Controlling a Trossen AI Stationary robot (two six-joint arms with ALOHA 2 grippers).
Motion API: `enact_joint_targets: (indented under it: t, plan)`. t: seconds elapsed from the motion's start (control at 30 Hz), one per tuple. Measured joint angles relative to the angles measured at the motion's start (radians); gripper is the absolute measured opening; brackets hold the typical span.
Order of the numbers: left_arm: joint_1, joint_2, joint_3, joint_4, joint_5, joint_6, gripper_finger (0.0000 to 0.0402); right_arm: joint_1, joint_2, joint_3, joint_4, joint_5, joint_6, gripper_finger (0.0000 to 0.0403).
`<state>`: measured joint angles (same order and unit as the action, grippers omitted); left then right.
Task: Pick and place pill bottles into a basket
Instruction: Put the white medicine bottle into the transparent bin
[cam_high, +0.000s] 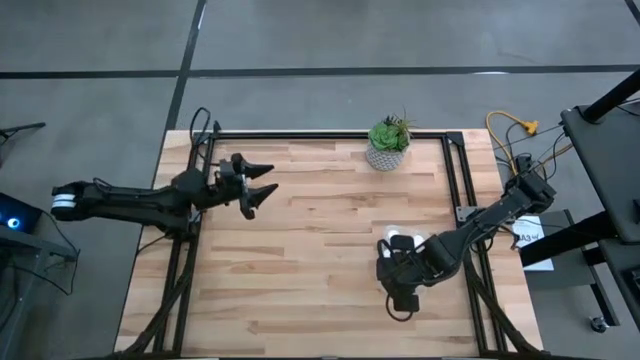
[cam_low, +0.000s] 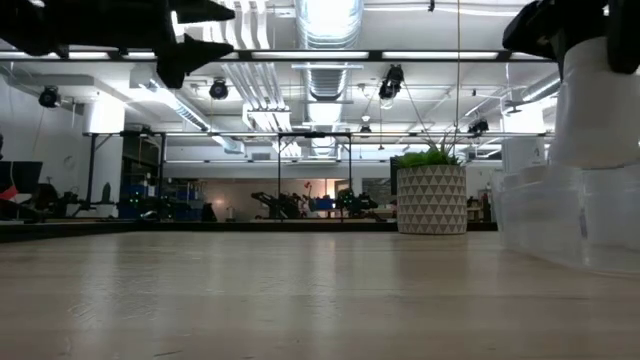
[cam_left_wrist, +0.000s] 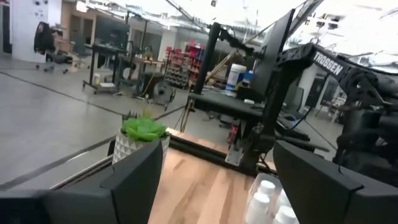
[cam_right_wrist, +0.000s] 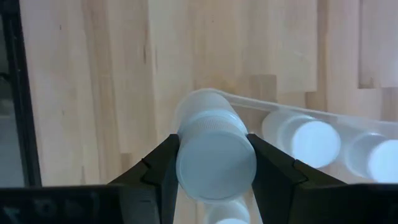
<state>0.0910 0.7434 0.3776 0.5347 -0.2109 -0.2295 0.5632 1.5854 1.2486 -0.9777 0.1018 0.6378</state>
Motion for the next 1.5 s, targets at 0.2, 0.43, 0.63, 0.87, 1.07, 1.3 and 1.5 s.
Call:
enact_joint_targets:
  t: [0.2, 0.43, 0.63, 0.87, 1.07, 1.3, 1.5]
  plan:
    - [0.000, -0.002, -0.148, 0.359, -0.001, 0.070, 0.0287, -0.001, 0.001, -0.035, 0.026, -0.004, 0.035, 0.0141]
    - [0.000, -0.065, -0.351, 0.526, -0.002, 0.111, 0.0287, -0.012, 0.000, -0.060, 0.021, -0.021, 0.035, 0.0141]
    - [0.000, -0.093, -0.369, 0.502, 0.018, 0.162, 0.0287, -0.011, 0.001, -0.077, 0.018, -0.050, 0.056, 0.0141]
    - [0.000, -0.102, -0.370, 0.502, 0.079, 0.164, 0.0287, -0.012, 0.000, -0.074, 0.028, -0.052, 0.069, 0.0141]
    - [0.000, -0.185, -0.370, 0.451, 0.134, 0.159, 0.0287, -0.012, 0.000, -0.075, 0.031, -0.057, 0.087, 0.0141]
    - [0.000, -0.486, -0.371, 0.148, 0.135, 0.152, 0.0287, -0.012, 0.000, -0.086, 0.059, -0.046, 0.062, 0.0141]
    - [-0.001, -0.741, -0.352, -0.222, 0.135, 0.125, 0.0287, -0.012, 0.000, -0.100, 0.078, -0.046, 0.058, 0.0141]
